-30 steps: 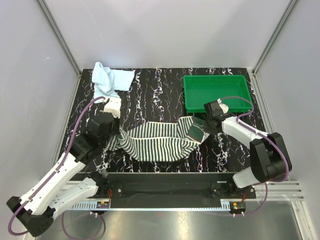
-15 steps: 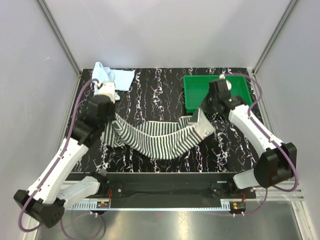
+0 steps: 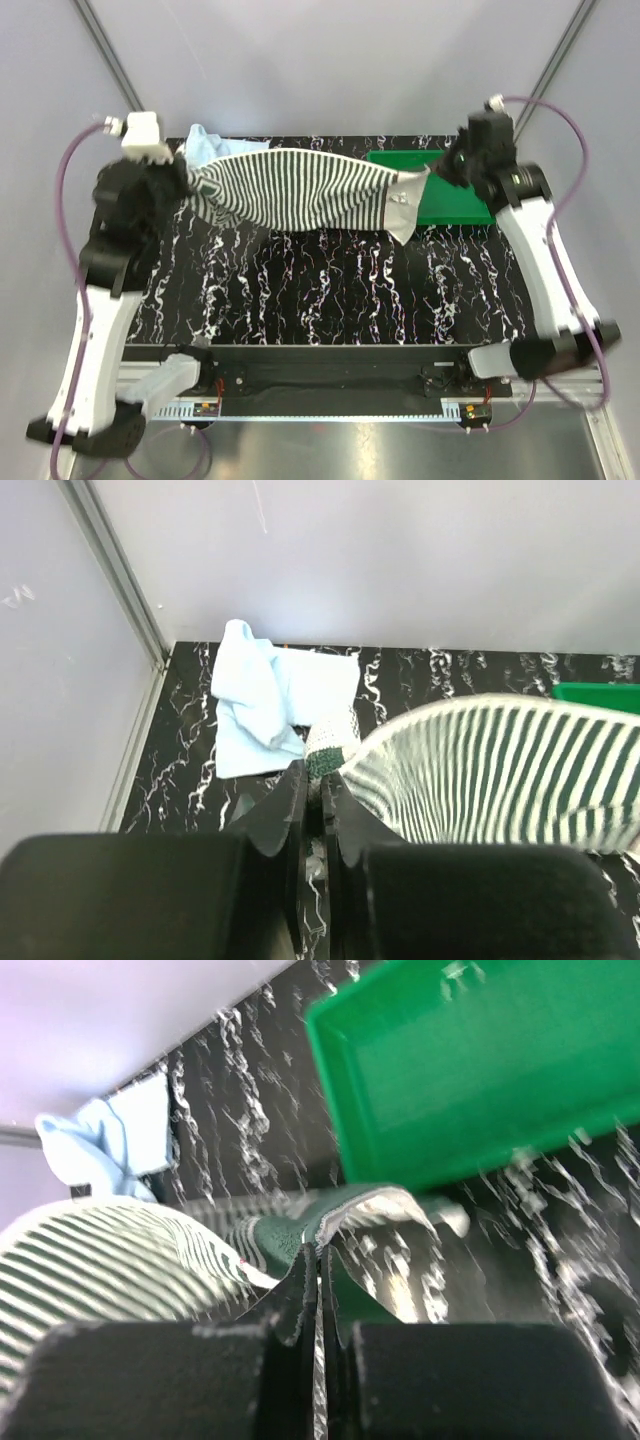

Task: Roll the towels
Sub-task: Flatten the towel

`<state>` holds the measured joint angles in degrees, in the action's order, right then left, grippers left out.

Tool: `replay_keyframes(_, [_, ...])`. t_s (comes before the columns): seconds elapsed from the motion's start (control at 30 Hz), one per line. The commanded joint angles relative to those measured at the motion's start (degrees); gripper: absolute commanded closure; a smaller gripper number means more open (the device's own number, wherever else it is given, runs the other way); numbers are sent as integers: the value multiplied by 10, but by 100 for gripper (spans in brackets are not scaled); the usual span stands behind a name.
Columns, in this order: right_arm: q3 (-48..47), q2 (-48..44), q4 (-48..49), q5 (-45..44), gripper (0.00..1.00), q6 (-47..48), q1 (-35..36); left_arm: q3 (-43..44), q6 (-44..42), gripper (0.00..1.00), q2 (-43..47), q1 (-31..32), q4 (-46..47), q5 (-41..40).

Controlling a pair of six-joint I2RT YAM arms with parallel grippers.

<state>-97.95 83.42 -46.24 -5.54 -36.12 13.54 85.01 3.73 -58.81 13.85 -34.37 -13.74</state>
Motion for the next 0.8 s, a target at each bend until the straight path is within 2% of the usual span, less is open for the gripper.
replay_keyframes(0.0, [103,-141,-37,-32,100,-10,1,-97,14,93,82,-5,26,18])
replay_keyframes(0.07, [211,-184,-27,-19,100,-35,0,-201,38,87,142,-7,39,9])
replay_keyframes(0.1, [247,-226,-23,-11,100,-47,0,-236,48,75,162,-7,40,-2])
replay_keyframes(0.13, [315,-248,-18,-5,100,-59,0,-264,65,69,186,-8,40,-10])
replay_keyframes(0.27, [438,-330,4,38,100,-107,0,-346,105,62,213,-14,-3,-72])
replay_keyframes(0.3, [450,-345,-2,39,100,-108,0,-357,112,46,215,-16,-11,-94])
replay_keyframes(0.4, [472,-370,-49,6,100,-121,0,-366,136,26,223,-30,-26,-116])
replay_keyframes(0.43, [475,-377,-59,-4,100,-123,1,-370,148,14,225,-37,-27,-121])
replay_keyframes(0.63, [500,-453,-119,-58,100,-192,1,-354,168,12,208,-58,-24,-102])
replay_keyframes(0.67, [507,-461,-124,-56,96,-206,1,-354,168,12,206,-61,-19,-96])
replay_keyframes(0.7, [515,-473,-119,-48,83,-207,2,-356,168,11,200,-66,-16,-82])
replay_keyframes(0.73, [533,-476,-112,-39,66,-204,0,-357,172,9,194,-70,-11,-79])
replay_keyframes(0.77, [539,-475,-112,-34,33,-206,1,-362,173,4,190,-73,-7,-71])
